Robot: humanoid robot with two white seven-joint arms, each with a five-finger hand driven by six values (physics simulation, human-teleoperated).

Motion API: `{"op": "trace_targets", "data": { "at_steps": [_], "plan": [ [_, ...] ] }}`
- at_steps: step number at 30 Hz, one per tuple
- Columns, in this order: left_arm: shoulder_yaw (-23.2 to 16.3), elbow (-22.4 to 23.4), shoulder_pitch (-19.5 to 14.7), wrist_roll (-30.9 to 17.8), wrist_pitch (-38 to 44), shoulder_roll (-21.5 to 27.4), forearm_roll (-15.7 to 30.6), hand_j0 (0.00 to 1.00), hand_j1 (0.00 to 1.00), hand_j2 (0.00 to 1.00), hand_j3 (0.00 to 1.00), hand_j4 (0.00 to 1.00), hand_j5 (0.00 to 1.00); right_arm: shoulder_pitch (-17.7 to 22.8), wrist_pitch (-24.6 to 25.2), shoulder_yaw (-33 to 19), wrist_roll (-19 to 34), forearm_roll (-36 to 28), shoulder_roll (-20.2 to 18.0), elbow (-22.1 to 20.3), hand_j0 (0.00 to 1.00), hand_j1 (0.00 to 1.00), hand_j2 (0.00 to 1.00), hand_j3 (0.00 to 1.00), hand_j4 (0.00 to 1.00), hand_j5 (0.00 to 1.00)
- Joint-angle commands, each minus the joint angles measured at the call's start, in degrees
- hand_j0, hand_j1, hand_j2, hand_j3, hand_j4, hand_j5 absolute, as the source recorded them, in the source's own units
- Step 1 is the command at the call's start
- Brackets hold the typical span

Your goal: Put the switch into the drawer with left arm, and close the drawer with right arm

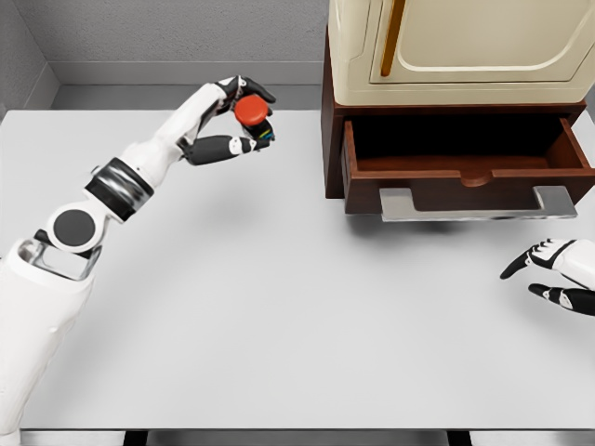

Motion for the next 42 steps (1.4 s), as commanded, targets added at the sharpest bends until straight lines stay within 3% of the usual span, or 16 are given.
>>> {"op": "trace_targets", "data": {
  "at_steps": [1, 7, 10, 15, 18, 42],
  "plan": [
    [-0.7, -1.0, 0.0, 0.1, 0.0, -0.2, 0.0, 0.44, 0.44, 0.44, 0.44, 0.44, 0.44, 0.0, 0.1, 0.0, 0.0, -0.4, -0.1, 0.0, 0.59, 0.59, 0.59, 0.59, 0.59, 0.59],
    [-2.2, -2.9, -1.3, 0.2, 2.0, -1.6, -2.7, 0.42, 0.42, 0.42, 0.42, 0.42, 0.42, 0.0, 0.1, 0.0, -0.1, -0.4, -0.1, 0.0, 0.60, 0.60, 0.60, 0.60, 0.60, 0.60],
    [-2.7, -3.4, -1.8, 0.2, 2.1, -4.1, -6.3, 0.42, 0.42, 0.42, 0.42, 0.42, 0.42, 0.0, 0.1, 0.0, 0.0, -0.4, -0.1, 0.0, 0.60, 0.60, 0.60, 0.60, 0.60, 0.60],
    [-4.2, -3.8, -3.7, 0.2, 2.1, -4.2, -6.6, 0.40, 0.40, 0.40, 0.40, 0.40, 0.40, 0.0, 0.1, 0.0, 0.0, -0.4, -0.1, 0.2, 0.60, 0.60, 0.60, 0.60, 0.60, 0.60],
    [-4.5, -4.3, -3.8, 0.2, 2.1, -7.0, -12.1, 0.40, 0.40, 0.40, 0.40, 0.40, 0.40, 0.0, 0.1, -0.1, 0.0, -0.4, -0.1, 0.2, 0.60, 0.60, 0.60, 0.60, 0.60, 0.60],
    [-10.6, -5.0, -5.6, 0.2, 6.5, -17.5, -38.6, 0.39, 0.39, 0.39, 0.39, 0.39, 0.39, -0.1, 0.1, 0.0, 0.0, -0.4, -0.1, 0.0, 0.61, 0.61, 0.61, 0.61, 0.61, 0.61]
  ]
}}
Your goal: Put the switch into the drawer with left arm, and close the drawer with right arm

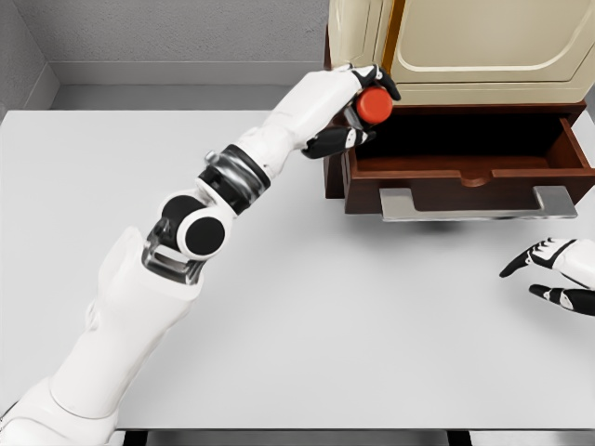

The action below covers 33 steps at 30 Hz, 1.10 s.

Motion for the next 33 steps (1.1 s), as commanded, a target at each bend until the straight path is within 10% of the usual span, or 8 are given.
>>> {"op": "trace_targets", "data": {
  "at_steps": [1, 33],
  "plan": [
    [-1.1, 0.0, 0.1, 0.1, 1.2, -1.7, -3.8, 0.39, 0.39, 0.39, 0.39, 0.39, 0.39, 0.1, 0.1, 0.0, -0.1, -0.4, -0.1, 0.0, 0.61, 0.61, 0.61, 0.61, 0.61, 0.61],
    [-10.7, 5.8, -4.7, 0.3, 5.5, -4.0, -23.3, 0.38, 0.38, 0.38, 0.38, 0.38, 0.38, 0.0, 0.1, 0.0, 0.0, -0.3, -0.1, 1.0, 0.65, 0.65, 0.65, 0.65, 0.65, 0.65]
  ]
}}
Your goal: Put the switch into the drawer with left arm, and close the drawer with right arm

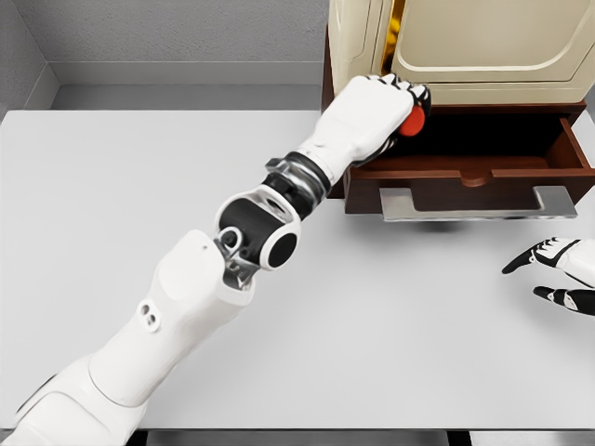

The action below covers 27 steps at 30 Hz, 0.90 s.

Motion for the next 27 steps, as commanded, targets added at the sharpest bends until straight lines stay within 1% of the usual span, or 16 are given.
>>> {"op": "trace_targets", "data": {
  "at_steps": [1, 2, 4, 9, 10, 11, 13, 14, 17, 23, 27],
  "plan": [
    [-0.6, 1.2, -0.2, 0.1, 0.0, 0.0, -0.5, 0.38, 0.38, 0.38, 0.38, 0.38, 0.38, 0.0, 0.1, 0.0, 0.0, -0.4, -0.1, 0.0, 0.65, 0.65, 0.65, 0.65, 0.65, 0.65],
    [-1.4, 1.8, -0.7, 0.2, 0.0, 0.0, -0.5, 0.38, 0.38, 0.38, 0.38, 0.38, 0.38, 0.0, 0.1, 0.0, 0.0, -0.4, -0.1, 0.0, 0.65, 0.65, 0.65, 0.65, 0.65, 0.65],
    [-1.6, 2.0, -1.4, 0.2, 0.0, 0.0, -0.5, 0.38, 0.38, 0.38, 0.38, 0.38, 0.38, 0.0, 0.1, 0.0, 0.0, -0.5, -0.1, 0.0, 0.65, 0.65, 0.65, 0.65, 0.65, 0.65],
    [-3.3, 2.1, -2.4, 0.2, 0.2, 0.0, -0.4, 0.39, 0.39, 0.39, 0.39, 0.39, 0.39, 0.0, 0.1, 0.0, 0.0, -0.4, -0.1, 0.2, 0.66, 0.66, 0.66, 0.66, 0.66, 0.66],
    [-3.7, 2.0, -2.5, 0.2, 0.1, 0.0, -0.4, 0.42, 0.42, 0.42, 0.42, 0.42, 0.42, 0.0, 0.1, 0.0, 0.0, -0.4, -0.1, 0.3, 0.66, 0.66, 0.66, 0.66, 0.66, 0.66],
    [-3.9, 2.0, -2.5, 0.2, 0.1, 0.0, -0.4, 0.51, 0.51, 0.51, 0.51, 0.51, 0.51, 0.0, 0.1, 0.0, 0.0, -0.4, -0.1, 0.3, 0.66, 0.66, 0.66, 0.66, 0.66, 0.66],
    [-3.9, 2.0, -2.5, 0.2, 0.1, 0.0, -0.4, 0.64, 0.64, 0.64, 0.64, 0.64, 0.64, -0.1, 0.1, 0.0, 0.0, -0.4, -0.1, 0.3, 0.66, 0.66, 0.66, 0.66, 0.66, 0.66],
    [-3.8, 1.9, -2.5, 0.2, 0.1, 0.0, -0.4, 0.66, 0.66, 0.66, 0.66, 0.66, 0.66, 0.0, 0.1, 0.0, 0.0, -0.4, -0.1, 0.3, 0.66, 0.66, 0.66, 0.66, 0.66, 0.66],
    [-3.8, 1.8, -2.6, 0.2, 0.2, 0.0, -0.4, 0.69, 0.69, 0.69, 0.69, 0.69, 0.69, -0.2, 0.1, 0.0, 0.0, -0.4, -0.1, 0.4, 0.66, 0.66, 0.66, 0.66, 0.66, 0.66],
    [-4.0, 1.6, -2.6, 0.2, 0.2, 0.0, -0.7, 0.69, 0.69, 0.69, 0.69, 0.69, 0.69, -0.3, 0.1, 0.0, 0.0, -0.4, -0.1, 0.4, 0.66, 0.66, 0.66, 0.66, 0.66, 0.66],
    [-4.3, 1.7, -2.5, 0.2, 0.3, 0.0, -2.9, 0.69, 0.69, 0.69, 0.69, 0.69, 0.69, -0.3, 0.1, 0.0, 0.0, -0.4, -0.1, 0.4, 0.66, 0.66, 0.66, 0.66, 0.66, 0.66]
  ]
}}
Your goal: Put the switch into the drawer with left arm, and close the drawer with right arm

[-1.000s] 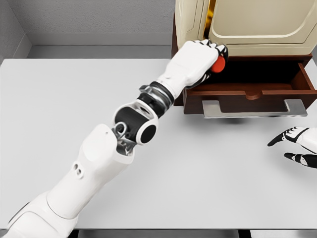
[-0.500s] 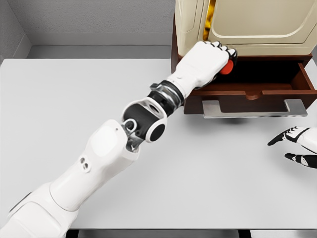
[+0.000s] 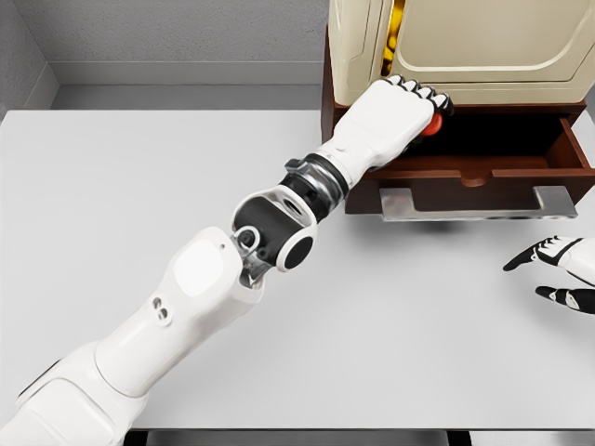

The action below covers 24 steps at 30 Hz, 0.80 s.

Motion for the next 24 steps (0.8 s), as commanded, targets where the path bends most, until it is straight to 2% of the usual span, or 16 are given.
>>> {"op": "trace_targets", "data": {
  "at_steps": [1, 15, 17, 24],
  "plan": [
    [-0.5, 0.0, 0.0, 0.1, 0.0, 0.0, -1.1, 0.69, 0.69, 0.69, 0.69, 0.69, 0.69, 0.0, 0.1, 0.0, 0.0, -0.4, -0.1, 0.0, 0.66, 0.66, 0.66, 0.66, 0.66, 0.66],
    [-2.3, 0.2, -0.1, 0.1, 0.0, 0.0, -2.0, 0.72, 0.72, 0.72, 0.72, 0.72, 0.72, 0.0, 0.1, 0.0, 0.0, -0.4, -0.1, 0.0, 0.66, 0.66, 0.66, 0.66, 0.66, 0.66],
    [-2.3, 0.2, 0.0, 0.1, 0.0, 0.0, -2.3, 0.76, 0.76, 0.76, 0.76, 0.76, 0.76, 0.0, 0.1, 0.0, 0.0, -0.4, -0.1, 0.0, 0.66, 0.66, 0.66, 0.66, 0.66, 0.66],
    [-2.3, 0.0, -0.1, 0.1, 0.0, 0.0, -2.3, 0.80, 0.80, 0.80, 0.80, 0.80, 0.80, 0.0, 0.1, 0.0, 0.0, -0.4, -0.1, 0.4, 0.66, 0.66, 0.66, 0.66, 0.66, 0.66]
  ]
}}
